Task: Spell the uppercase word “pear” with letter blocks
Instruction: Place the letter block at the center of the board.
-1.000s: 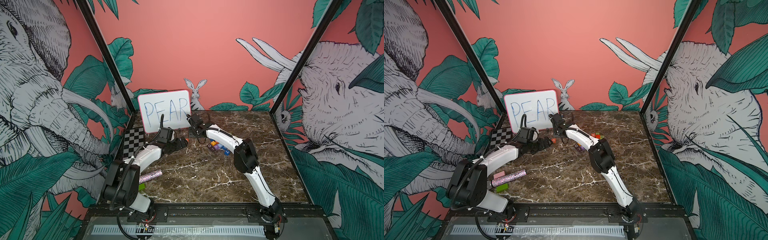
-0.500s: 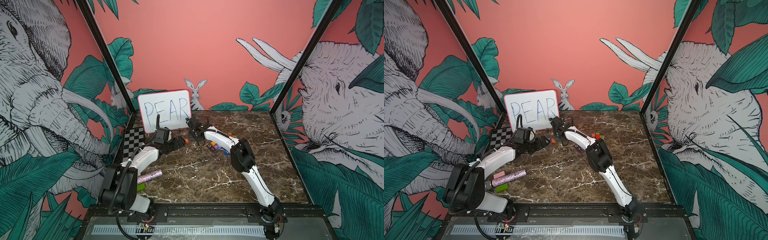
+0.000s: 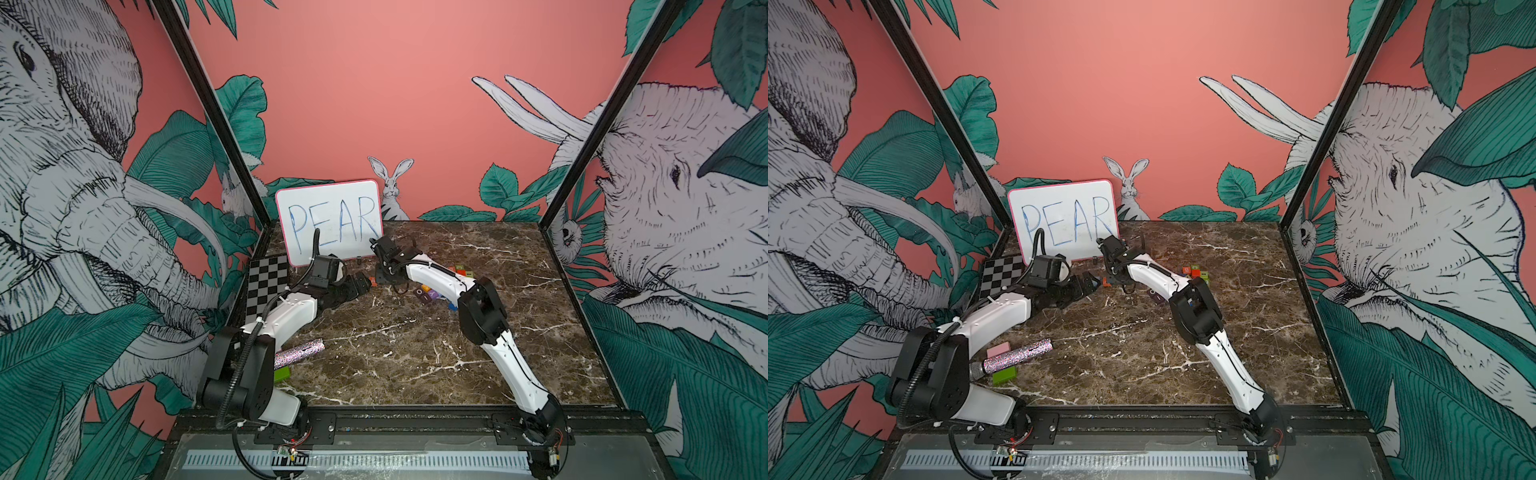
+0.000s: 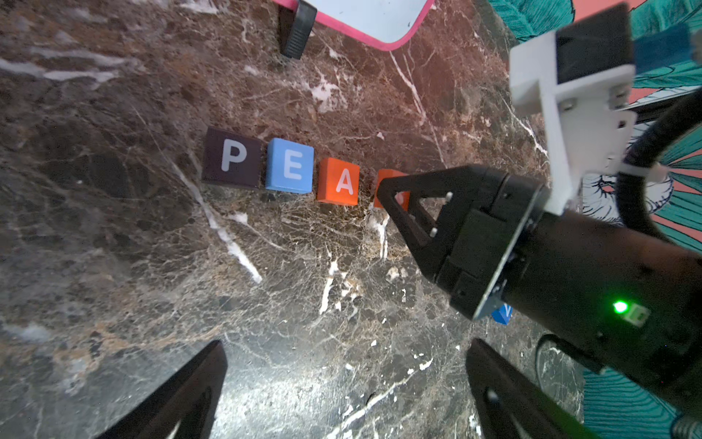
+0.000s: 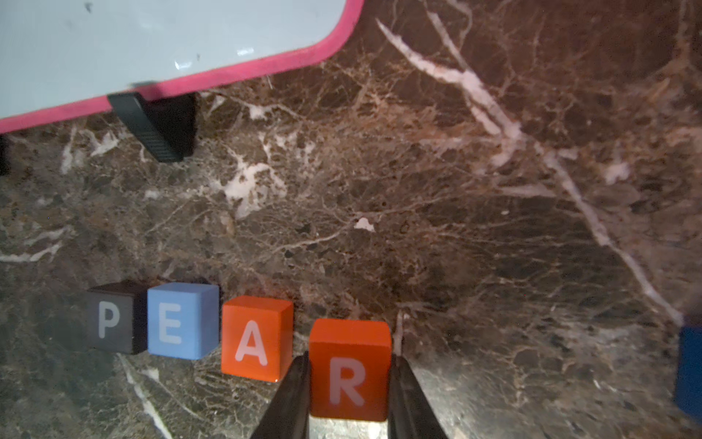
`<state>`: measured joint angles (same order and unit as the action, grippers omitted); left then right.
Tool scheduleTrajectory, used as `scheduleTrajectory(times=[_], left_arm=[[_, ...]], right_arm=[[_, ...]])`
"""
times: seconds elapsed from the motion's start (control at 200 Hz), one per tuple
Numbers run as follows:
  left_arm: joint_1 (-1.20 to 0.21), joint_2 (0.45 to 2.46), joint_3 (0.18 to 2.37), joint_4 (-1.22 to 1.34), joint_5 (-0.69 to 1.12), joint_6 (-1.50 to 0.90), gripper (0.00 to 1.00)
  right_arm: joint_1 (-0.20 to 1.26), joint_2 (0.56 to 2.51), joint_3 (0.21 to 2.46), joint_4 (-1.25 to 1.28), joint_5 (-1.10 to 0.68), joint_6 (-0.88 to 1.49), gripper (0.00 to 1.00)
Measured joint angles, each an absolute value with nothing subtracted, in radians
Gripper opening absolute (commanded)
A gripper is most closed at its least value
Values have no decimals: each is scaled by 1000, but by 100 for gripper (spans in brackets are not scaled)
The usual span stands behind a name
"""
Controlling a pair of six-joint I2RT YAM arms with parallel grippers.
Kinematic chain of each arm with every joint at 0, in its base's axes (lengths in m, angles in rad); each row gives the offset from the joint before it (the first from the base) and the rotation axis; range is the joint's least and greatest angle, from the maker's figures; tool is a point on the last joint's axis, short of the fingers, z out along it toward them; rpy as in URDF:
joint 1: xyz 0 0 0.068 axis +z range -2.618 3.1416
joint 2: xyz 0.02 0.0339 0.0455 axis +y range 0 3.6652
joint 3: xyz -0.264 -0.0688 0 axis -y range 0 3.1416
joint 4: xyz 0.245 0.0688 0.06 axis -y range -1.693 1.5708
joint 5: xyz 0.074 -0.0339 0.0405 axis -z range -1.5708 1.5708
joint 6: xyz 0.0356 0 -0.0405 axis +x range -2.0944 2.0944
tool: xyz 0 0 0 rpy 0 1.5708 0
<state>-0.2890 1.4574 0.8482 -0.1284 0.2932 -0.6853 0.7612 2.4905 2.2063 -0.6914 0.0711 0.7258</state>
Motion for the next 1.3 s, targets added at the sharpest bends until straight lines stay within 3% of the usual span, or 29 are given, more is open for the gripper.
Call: scheduleTrajectory(times=[1.295], left_arm=[[-289, 1457, 847, -128, 296, -689, 99]], right_arm=[[761, 2516, 2229, -689, 64, 738, 30]])
